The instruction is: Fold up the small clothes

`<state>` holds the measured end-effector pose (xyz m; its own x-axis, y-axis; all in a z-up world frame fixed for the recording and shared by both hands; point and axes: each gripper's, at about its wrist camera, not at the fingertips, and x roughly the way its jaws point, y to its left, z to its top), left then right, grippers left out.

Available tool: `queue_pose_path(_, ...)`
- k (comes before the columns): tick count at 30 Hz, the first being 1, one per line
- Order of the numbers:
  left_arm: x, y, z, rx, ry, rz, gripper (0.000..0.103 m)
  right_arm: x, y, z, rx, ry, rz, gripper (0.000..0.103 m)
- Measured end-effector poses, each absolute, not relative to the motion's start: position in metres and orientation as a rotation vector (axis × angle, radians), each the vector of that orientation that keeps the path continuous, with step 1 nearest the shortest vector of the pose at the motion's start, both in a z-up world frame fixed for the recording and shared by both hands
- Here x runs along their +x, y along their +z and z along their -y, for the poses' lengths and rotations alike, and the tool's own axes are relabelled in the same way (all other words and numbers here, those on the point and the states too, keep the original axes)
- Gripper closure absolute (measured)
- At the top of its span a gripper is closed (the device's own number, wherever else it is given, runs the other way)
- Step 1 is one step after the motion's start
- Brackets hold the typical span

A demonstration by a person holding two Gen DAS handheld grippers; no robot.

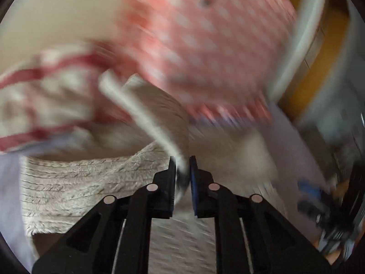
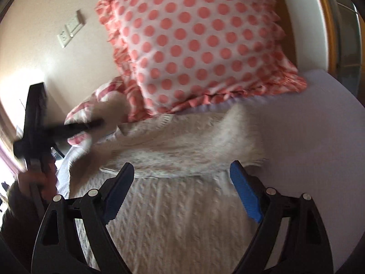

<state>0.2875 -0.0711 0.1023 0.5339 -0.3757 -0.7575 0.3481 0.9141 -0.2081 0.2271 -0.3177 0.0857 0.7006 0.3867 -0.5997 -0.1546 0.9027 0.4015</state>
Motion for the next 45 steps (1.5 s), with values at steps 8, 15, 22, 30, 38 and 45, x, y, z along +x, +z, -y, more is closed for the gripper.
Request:
queue_pose_path(8,0.219,0.100,0.055,0.026,-0.554,-0.857,0.055,0.242,0.076,0.334,0.427,0.376,-0.799,0.016)
queue_pose_path(15,0.177,0.118,-0.031,0.020,-0.328,-0.819,0.035,0.308,0.057,0.310,0.457,0.325,-0.934,0.029)
queue_pose_path(22,0.156,0.099,-0.079,-0.057,-0.263,-0.884,0.030,0.352,0.030,0.309,0.448,0.247,-0.975,0.031)
queue_pose_path(30,0.160,0.090,-0.076,-0.056,-0.294,-0.880,0.025,0.344,0.060,0.298,0.400,0.281,-0.948,0.088)
queue_pose_path(38,0.159,0.086,-0.074,-0.057,-0.303,-0.879,0.025,0.331,0.096,0.322,0.351,0.137,-0.846,0.001)
queue_pose_path(45,0.141,0.088,-0.093,-0.065,-0.267,-0.879,0.025,0.311,0.065,0.326,0.347,0.216,-0.969,0.023)
